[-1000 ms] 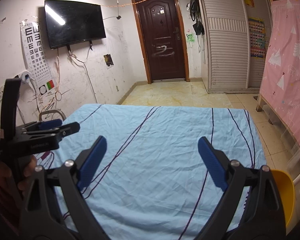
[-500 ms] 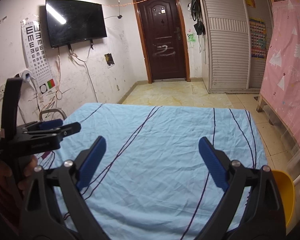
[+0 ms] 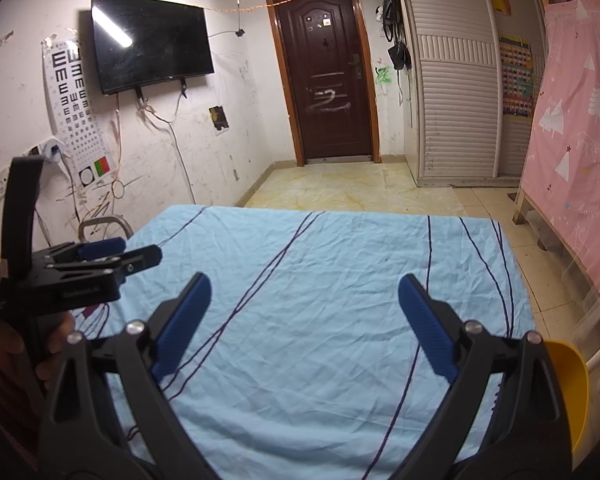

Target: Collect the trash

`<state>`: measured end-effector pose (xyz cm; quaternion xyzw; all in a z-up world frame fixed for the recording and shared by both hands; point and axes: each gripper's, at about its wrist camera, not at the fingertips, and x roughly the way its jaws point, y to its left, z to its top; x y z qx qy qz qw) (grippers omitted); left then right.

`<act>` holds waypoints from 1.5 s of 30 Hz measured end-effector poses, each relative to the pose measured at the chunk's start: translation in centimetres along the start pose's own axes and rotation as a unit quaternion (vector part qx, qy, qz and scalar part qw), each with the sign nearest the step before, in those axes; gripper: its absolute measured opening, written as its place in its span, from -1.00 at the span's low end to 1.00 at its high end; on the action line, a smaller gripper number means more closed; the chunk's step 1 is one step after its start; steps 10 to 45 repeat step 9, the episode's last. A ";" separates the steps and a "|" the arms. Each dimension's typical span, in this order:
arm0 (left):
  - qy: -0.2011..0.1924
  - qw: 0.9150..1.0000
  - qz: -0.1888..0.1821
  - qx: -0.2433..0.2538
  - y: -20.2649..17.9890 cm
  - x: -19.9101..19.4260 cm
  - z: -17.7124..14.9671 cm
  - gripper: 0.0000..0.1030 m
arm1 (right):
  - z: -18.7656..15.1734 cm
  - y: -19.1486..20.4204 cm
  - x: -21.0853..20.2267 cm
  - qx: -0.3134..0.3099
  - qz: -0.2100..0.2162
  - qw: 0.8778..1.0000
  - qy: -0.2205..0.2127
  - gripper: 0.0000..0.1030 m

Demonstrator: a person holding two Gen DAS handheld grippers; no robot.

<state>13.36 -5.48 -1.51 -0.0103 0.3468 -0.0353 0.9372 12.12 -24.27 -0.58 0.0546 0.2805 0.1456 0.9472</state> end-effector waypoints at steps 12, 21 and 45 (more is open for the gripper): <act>0.009 1.000 0.002 -0.008 0.7 0.3 0.3 0.41 | -0.3 0.0 0.3 -0.003 -0.006 1.000 0.005 0.85; 0.009 1.000 0.002 -0.008 0.7 0.3 0.3 0.41 | -0.3 0.0 0.3 -0.003 -0.006 1.000 0.005 0.85; 0.009 1.000 0.002 -0.008 0.7 0.3 0.3 0.41 | -0.3 0.0 0.3 -0.003 -0.006 1.000 0.005 0.85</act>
